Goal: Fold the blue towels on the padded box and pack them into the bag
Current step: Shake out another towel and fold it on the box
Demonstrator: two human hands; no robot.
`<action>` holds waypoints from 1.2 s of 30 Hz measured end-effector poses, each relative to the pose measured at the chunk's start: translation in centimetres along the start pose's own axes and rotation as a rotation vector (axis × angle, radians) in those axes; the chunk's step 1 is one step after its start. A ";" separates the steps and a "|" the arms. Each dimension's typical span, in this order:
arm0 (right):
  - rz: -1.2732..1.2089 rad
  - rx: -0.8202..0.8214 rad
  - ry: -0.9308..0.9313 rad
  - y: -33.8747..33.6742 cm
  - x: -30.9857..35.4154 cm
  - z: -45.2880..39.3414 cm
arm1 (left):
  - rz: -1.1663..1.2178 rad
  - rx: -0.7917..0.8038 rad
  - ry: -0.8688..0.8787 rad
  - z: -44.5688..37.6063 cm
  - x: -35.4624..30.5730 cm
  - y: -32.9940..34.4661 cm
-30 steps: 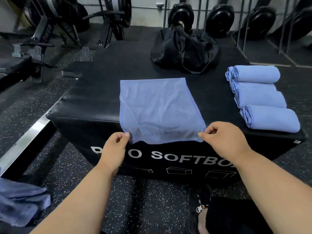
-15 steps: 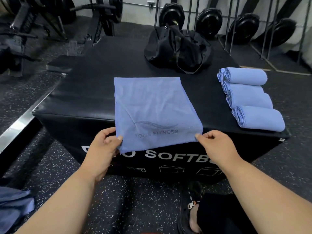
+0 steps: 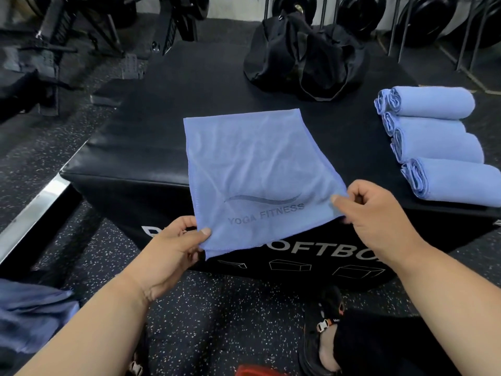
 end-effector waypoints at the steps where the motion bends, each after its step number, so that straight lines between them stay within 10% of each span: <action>1: -0.042 -0.009 0.004 0.0 -0.1 -0.1 | -0.016 -0.038 0.003 -0.2 0.2 -0.3; 36: -0.252 -0.024 0.091 -1.0 -1.9 -0.5 | 0.029 -0.179 -0.014 -1.9 3.7 2.0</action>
Point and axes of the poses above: each hand's wrist, its own z-axis away from the middle knuckle, its own y-axis out of the palm, x = y × z, the point moved 6 cm from there along -z, towards the middle knuckle, and after that the axes turned 14 degrees about -y, right-handed, at the moved point
